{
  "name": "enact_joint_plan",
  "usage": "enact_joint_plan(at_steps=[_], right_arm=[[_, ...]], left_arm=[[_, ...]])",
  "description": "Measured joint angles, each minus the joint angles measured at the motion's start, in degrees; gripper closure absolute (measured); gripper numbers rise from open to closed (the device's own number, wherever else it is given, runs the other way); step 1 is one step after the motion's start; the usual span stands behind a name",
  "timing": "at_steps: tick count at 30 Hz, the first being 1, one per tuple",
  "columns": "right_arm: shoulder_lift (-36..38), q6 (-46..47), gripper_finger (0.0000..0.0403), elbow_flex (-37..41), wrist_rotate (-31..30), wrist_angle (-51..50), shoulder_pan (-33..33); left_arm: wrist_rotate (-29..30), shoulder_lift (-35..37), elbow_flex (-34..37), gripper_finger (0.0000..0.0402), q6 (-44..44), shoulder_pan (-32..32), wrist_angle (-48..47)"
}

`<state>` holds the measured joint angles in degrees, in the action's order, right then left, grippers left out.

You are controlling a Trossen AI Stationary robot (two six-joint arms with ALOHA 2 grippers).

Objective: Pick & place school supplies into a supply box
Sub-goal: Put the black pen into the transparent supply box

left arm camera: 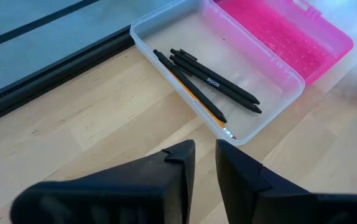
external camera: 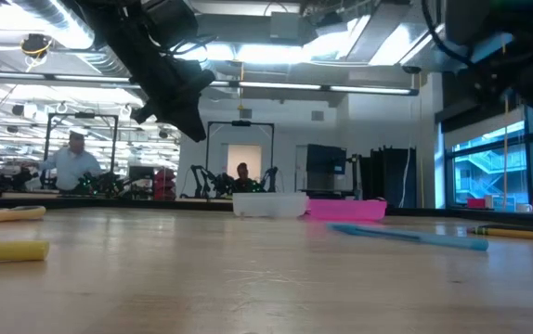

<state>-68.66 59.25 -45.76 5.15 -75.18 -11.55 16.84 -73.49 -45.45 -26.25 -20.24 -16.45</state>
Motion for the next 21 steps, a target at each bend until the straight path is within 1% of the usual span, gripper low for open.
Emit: enact_joint_plan(at_steps=[7,13,17,21], right_arm=[[-0.04,1.90,0.0151,7.72,4.01,12.17,-3.39],[-0.04,3.42,0.0178,11.49,3.66,14.68,-5.43],[-0.04,0.48,0.0193,12.99,2.41,18.36,-6.73],[-0.35,3.67,0.0203,14.90,2.44,19.03,-7.29]], left_arm=[[-0.02,0.00,0.00,0.0347,-0.01,0.01,-0.01],[0.00,0.00,0.00,0.0343,-0.01,0.01,-0.02],[0.00,0.00,0.00,0.0344,-0.01,-0.01,-0.02],[0.00,0.00,0.00,0.0347,-0.01,-0.01,-0.02]])
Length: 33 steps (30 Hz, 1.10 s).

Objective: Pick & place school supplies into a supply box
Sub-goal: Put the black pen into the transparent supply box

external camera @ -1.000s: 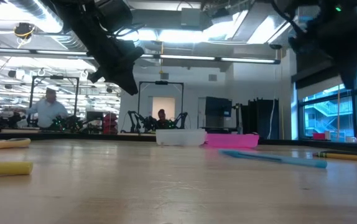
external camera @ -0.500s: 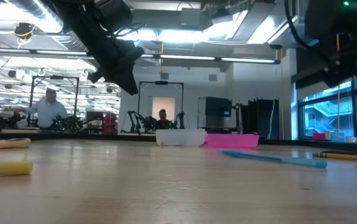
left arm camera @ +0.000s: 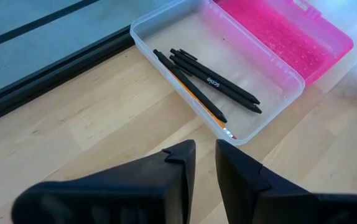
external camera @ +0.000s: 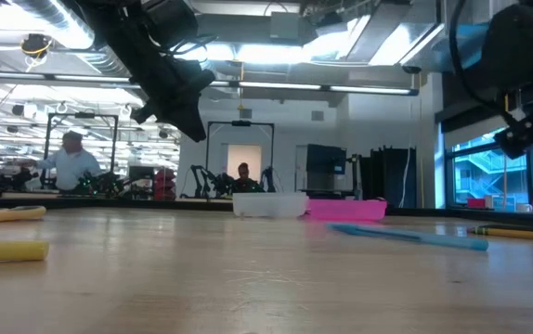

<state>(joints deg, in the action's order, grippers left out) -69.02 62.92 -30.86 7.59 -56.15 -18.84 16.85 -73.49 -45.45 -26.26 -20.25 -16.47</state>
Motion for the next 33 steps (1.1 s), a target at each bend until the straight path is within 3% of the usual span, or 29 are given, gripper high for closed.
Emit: enact_joint_plan(at_steps=[19,33], right_arm=[[0.07,1.11,0.0259,5.98,1.29,7.38,0.03],[0.03,1.01,0.0371,6.07,0.65,7.16,0.03]], left_arm=[[0.02,0.00,0.00,0.0343,0.00,0.02,0.00],[0.02,0.00,0.00,0.0343,0.00,0.00,0.00]])
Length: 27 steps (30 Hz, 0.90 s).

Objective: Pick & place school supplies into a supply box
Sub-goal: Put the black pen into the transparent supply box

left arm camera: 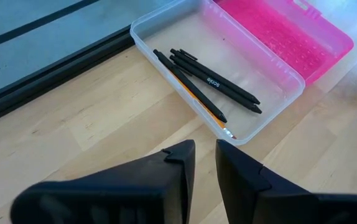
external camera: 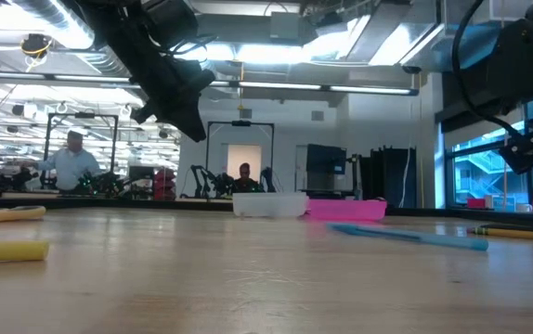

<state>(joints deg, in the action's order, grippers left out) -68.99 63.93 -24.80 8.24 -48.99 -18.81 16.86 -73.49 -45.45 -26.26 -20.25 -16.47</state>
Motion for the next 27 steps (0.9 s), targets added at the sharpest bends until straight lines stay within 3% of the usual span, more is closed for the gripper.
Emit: enact_joint_plan(at_steps=[11,17,21,27], right_arm=[[-0.39,-0.10,0.0362,-3.04,-1.78,-4.33,-0.04],[-0.33,-0.15,0.0367,-9.48,-1.86,-6.02,-0.03],[-0.24,-1.14,0.0363,-15.76,-5.96,-5.42,0.90],[-0.22,-7.50,0.0364,-26.09,-16.77,-0.55,6.70]], left_arm=[[0.00,0.00,0.00,0.0345,0.00,0.00,0.00],[0.01,0.00,0.00,0.0345,0.00,0.00,0.01],[0.00,0.00,0.00,0.0347,0.00,0.00,0.00],[0.00,0.00,0.00,0.0343,0.00,0.00,0.00]])
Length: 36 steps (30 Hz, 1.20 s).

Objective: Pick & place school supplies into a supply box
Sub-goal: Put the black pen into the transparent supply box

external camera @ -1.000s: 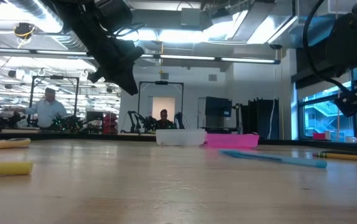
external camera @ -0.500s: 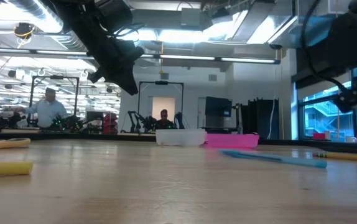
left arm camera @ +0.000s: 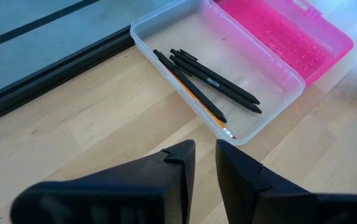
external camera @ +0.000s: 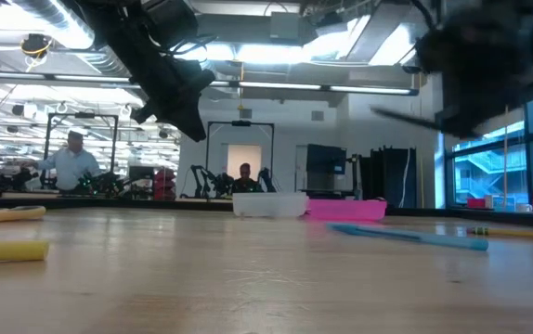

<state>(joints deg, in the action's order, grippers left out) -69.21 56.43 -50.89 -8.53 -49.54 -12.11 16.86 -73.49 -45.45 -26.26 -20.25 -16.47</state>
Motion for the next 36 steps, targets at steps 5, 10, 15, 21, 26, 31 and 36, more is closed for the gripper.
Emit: enact_joint_plan(at_steps=[5,10,15,21,26,31,36], right_arm=[[0.02,-7.22,0.0364,-5.78,-3.46,8.56,7.55],[-0.12,-15.90,0.0364,-6.61,-2.24,24.35,16.51],[-3.58,-22.43,0.0363,-6.68,1.67,41.07,24.00],[-12.30,-22.54,0.0364,-6.69,9.51,50.97,30.92],[-21.37,-22.41,0.0363,-7.66,11.19,50.97,34.90],[-31.10,-22.38,0.0362,-13.12,13.59,48.07,37.26],[-40.31,-23.81,0.0362,-22.51,14.59,36.46,37.96]], left_arm=[[0.00,0.00,0.00,0.0346,0.00,0.00,0.00],[0.00,0.00,0.00,0.0346,0.00,0.00,0.00],[-0.01,0.00,0.00,0.0343,0.00,0.01,0.00],[-0.20,0.00,-0.01,0.0347,0.00,0.02,0.00],[-0.33,0.00,-0.02,0.0344,0.00,0.02,0.00],[-0.38,0.00,-0.02,0.0345,0.00,0.02,0.00],[-0.42,0.00,0.00,0.0347,0.00,0.00,0.00]])
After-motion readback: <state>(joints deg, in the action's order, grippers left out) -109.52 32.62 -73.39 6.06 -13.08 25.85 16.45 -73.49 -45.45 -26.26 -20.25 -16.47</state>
